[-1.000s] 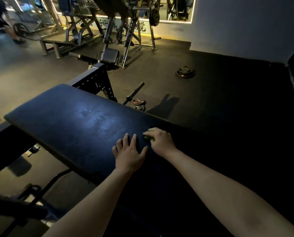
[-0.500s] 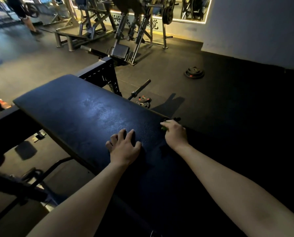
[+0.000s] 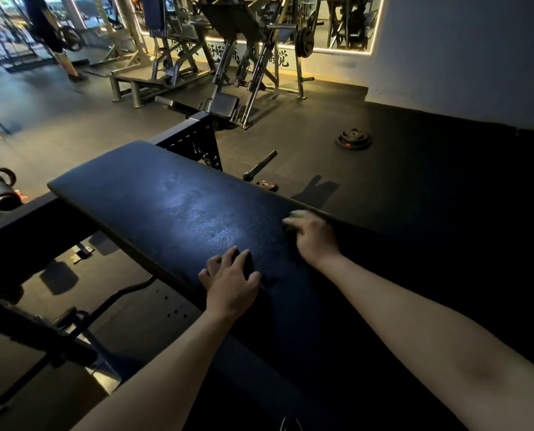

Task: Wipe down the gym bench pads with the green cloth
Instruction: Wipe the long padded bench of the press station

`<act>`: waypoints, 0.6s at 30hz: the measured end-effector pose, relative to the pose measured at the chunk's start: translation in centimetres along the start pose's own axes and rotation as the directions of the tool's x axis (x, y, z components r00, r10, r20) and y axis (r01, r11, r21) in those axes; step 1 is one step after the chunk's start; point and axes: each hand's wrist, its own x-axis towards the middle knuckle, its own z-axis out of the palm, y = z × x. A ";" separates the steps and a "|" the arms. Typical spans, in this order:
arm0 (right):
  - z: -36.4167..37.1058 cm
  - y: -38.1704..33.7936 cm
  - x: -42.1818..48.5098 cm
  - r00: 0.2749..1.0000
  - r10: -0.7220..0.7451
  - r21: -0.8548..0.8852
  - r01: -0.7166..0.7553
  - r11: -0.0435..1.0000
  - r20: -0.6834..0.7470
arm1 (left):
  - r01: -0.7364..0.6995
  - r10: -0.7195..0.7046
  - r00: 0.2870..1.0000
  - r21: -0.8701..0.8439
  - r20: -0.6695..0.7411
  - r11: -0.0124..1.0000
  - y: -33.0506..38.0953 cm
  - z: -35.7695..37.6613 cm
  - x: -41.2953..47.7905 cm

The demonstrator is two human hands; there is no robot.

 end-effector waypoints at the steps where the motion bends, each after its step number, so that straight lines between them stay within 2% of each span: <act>1: -0.6 1.0 0.1 0.994 0.095 -0.052 -0.098 0.994 -0.058 | 0.006 -0.006 1.000 0.001 -0.002 1.000 -0.2 -0.1 -0.9; 3: -0.7 1.9 -0.5 0.974 0.221 -0.094 -0.225 0.970 -0.053 | 0.003 -0.003 1.000 -0.002 0.009 1.000 -0.4 0.0 -2.1; 7: 0.9 -0.9 -3.0 0.981 0.188 -0.039 -0.186 0.982 0.038 | -0.019 0.019 0.999 -0.008 0.027 1.000 -0.8 0.8 -4.1; 11: 2.5 -5.5 -6.3 0.992 0.001 0.039 -0.006 0.999 0.126 | 0.012 -0.012 1.000 -0.042 0.007 0.999 -1.5 1.7 -5.8; 14: 3.1 -7.0 -8.1 0.967 -0.158 0.098 0.141 0.985 0.201 | 0.012 -0.013 1.000 -0.041 -0.022 0.999 -1.9 1.7 -5.9; 16: 2.2 -6.1 -7.7 0.972 -0.165 0.130 0.144 0.981 0.167 | 0.007 -0.008 1.000 -0.040 -0.027 0.999 -2.0 1.7 -6.0; 18: 1.2 -3.8 -6.4 0.996 -0.076 0.072 0.072 0.995 0.056 | 0.011 -0.015 0.999 -0.067 -0.047 0.998 -2.0 1.7 -6.1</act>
